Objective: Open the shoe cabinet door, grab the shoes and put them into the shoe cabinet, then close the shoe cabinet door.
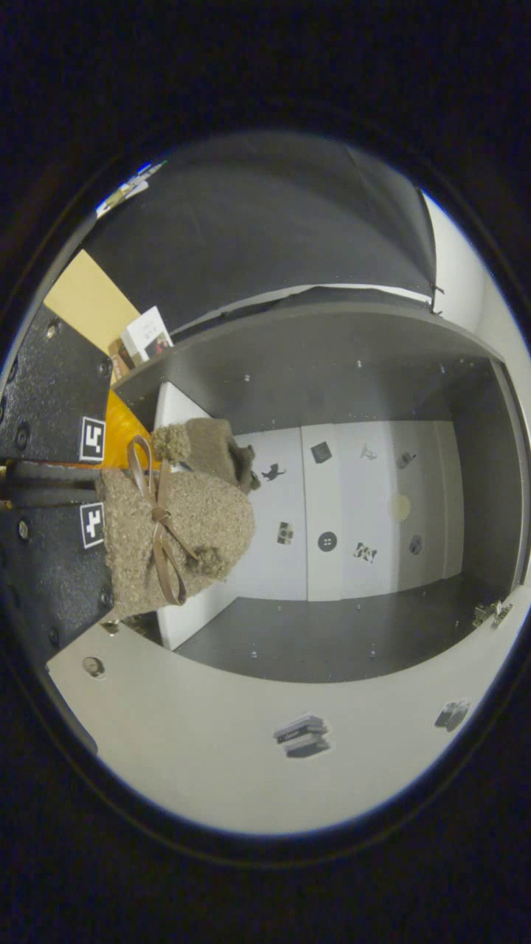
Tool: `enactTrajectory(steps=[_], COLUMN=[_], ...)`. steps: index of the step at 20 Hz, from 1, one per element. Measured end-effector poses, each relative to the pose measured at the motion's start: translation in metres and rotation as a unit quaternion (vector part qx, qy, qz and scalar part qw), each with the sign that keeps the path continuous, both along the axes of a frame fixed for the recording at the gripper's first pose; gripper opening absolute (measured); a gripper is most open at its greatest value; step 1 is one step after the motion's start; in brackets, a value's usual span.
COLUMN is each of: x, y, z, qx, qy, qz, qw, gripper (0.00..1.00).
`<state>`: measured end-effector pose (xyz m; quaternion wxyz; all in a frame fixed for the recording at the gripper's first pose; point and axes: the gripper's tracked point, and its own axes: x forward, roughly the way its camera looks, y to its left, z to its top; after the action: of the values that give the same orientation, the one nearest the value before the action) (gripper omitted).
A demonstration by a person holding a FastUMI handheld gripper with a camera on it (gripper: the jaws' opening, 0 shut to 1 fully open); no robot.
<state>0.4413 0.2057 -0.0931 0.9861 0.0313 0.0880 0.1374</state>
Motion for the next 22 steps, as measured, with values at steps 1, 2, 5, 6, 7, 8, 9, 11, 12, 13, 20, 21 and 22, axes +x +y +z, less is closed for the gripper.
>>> enactTrajectory(steps=[1, 2, 5, 6, 7, 8, 9, 11, 12, 13, 20, 21, 22], x=[0.013, 0.028, 0.071, 0.086, 0.101, 0.114, 0.127, 0.15, 0.161, 0.169, 0.209, 0.212, 0.215], y=[0.0, 0.001, -0.001, 0.002, 0.004, 0.005, 0.005, 0.007, 0.007, 0.008, 0.017, 0.018, 0.02], z=[0.008, 0.014, 0.032, 0.039, 0.044, 0.044, 0.047, 0.046, 0.044, 0.04, 0.008, 0.001, -0.004], qx=[0.001, -0.001, -0.003, -0.003, -0.001, 0.001, 0.004, -0.005, -0.011, -0.013, 0.007, 0.008, 0.01], qy=[-0.006, -0.012, -0.026, -0.027, -0.027, -0.025, -0.024, -0.022, -0.021, -0.018, 0.036, 0.048, 0.06], qz=[-0.003, -0.006, -0.02, -0.022, -0.024, -0.028, -0.033, -0.04, -0.044, -0.044, -0.047, -0.048, -0.047], qw=[1.0, 1.0, 0.999, 0.999, 0.999, 0.999, 0.999, 0.999, 0.999, 0.999, 0.998, 0.998, 0.997], gripper=[0.08, 0.08, 0.08, 0.08, 0.08, 0.08, 0.08, 0.08, 0.08, 0.08, 0.08, 0.08, 0.08])
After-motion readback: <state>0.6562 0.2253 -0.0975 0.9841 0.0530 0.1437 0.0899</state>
